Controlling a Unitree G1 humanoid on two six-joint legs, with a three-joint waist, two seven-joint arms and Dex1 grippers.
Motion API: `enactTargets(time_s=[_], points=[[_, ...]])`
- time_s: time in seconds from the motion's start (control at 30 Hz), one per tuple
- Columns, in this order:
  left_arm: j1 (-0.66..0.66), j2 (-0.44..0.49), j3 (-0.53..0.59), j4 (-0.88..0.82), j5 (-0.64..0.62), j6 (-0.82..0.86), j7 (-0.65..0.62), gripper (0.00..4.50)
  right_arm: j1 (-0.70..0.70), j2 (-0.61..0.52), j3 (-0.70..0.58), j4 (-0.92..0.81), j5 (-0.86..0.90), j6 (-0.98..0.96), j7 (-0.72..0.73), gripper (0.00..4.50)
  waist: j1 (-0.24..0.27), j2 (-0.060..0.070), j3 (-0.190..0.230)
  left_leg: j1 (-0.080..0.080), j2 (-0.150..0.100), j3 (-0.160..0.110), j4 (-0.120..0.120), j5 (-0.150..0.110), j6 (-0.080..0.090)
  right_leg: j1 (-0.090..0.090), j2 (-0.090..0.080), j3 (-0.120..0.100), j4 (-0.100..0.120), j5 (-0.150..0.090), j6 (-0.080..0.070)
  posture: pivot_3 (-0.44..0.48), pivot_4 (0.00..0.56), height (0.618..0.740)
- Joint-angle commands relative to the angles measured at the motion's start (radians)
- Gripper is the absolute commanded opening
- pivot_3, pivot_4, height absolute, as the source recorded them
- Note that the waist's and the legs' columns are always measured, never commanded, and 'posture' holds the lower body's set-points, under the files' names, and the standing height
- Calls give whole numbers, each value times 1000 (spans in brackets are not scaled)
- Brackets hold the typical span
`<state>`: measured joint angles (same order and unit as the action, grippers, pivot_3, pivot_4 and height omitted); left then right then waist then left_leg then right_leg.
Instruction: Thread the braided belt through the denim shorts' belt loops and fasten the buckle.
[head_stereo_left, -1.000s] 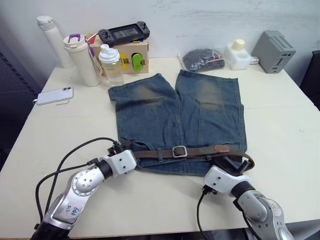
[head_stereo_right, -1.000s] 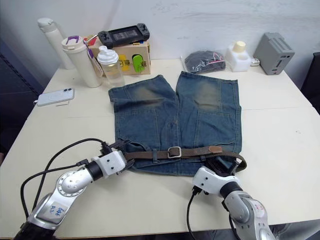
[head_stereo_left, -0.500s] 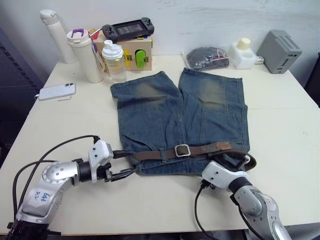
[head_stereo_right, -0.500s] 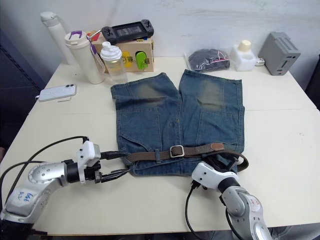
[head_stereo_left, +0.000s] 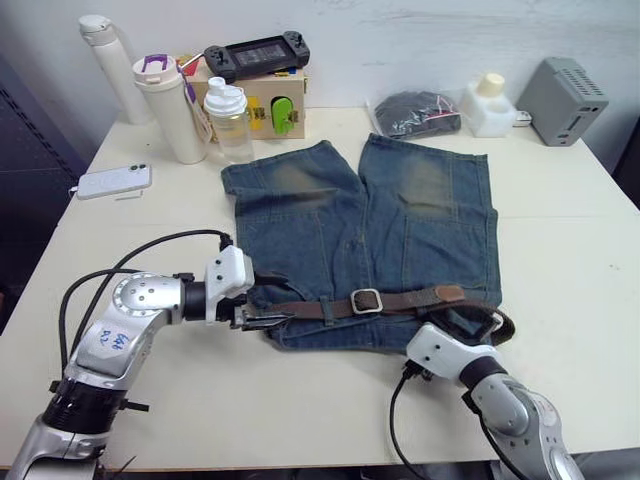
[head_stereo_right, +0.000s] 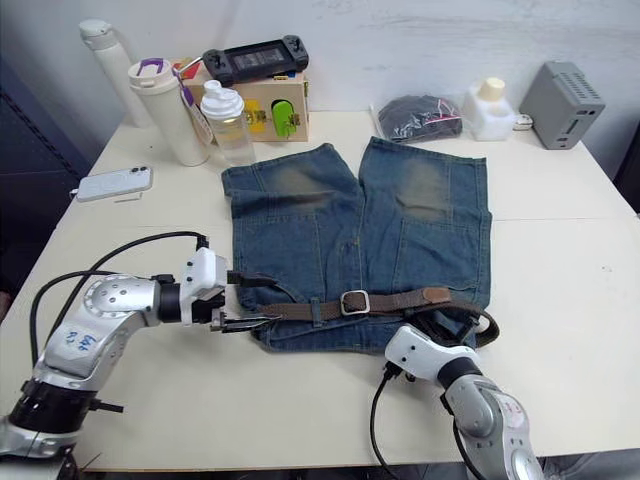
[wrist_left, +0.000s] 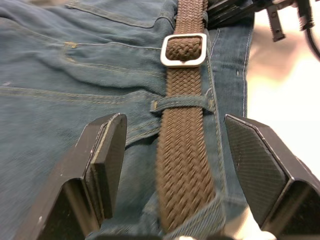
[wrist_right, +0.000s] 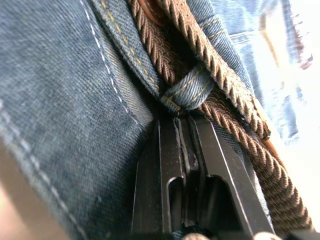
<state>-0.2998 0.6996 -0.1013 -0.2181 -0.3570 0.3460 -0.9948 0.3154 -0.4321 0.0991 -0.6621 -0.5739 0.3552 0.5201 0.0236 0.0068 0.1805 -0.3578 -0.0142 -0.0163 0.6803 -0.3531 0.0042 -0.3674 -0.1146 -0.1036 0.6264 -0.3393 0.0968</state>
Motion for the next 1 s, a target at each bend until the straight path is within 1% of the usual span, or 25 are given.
enactTargets(time_s=[0.03,0.1,0.23,0.27,0.33,0.37,0.5,0.6,0.73,0.83,1.0], points=[[40,-6,-1,-22,22,-33,11,3501,24,-18,-47,-41,91,47,75,322,-1,0,0,0,0,0,0,0,0,0,0,0,0,0,0,0,150,690],[55,-14,-10,-31,36,-42,18,3531,14,-26,-66,-50,114,60,85,1037,0,0,1,0,0,0,0,0,0,0,0,0,0,0,0,0,150,690],[64,-30,-19,-43,51,-44,30,3531,25,-64,-103,-42,138,48,91,3013,6,-1,1,0,0,0,1,0,0,0,0,0,0,0,0,0,150,690],[63,-32,-19,-45,51,-43,32,3531,32,-75,-116,-39,143,42,91,3379,6,-1,1,0,0,0,1,0,0,1,-1,0,0,0,0,0,150,690],[62,-34,-20,-38,57,-55,32,3531,47,-96,-142,-38,160,31,93,4283,6,-1,1,0,0,-1,1,0,0,1,-1,0,0,0,0,0,150,690],[58,-36,-22,-33,61,-60,33,3531,52,-108,-156,-41,168,23,94,4460,6,-1,1,0,0,-1,1,0,0,1,-1,0,0,0,0,0,150,690],[28,-52,-36,-25,85,-67,51,3531,75,-141,-187,-50,198,-6,96,4460,10,-1,1,0,0,-1,1,0,1,1,-1,-1,-1,0,0,0,150,690],[10,-49,-66,-26,148,-103,59,3531,96,-146,-185,-61,208,-21,89,4460,13,-1,1,0,-1,0,1,0,1,1,-1,0,-1,0,0,0,150,690],[-20,-60,-99,-40,217,-107,99,3531,114,-144,-187,-66,178,-21,59,4460,19,-1,1,0,-1,0,1,0,1,1,0,-1,0,0,0,0,150,690],[-14,-51,-128,-46,271,-147,101,2759,132,-141,-187,-57,160,-20,37,4500,23,-1,1,0,-1,0,1,0,1,1,0,0,0,0,0,0,150,690],[0,-51,-157,-83,282,-129,80,551,143,-146,-189,-28,126,-7,6,4500,31,-1,1,0,-1,0,2,0,1,2,-1,0,-1,0,0,0,150,690]])
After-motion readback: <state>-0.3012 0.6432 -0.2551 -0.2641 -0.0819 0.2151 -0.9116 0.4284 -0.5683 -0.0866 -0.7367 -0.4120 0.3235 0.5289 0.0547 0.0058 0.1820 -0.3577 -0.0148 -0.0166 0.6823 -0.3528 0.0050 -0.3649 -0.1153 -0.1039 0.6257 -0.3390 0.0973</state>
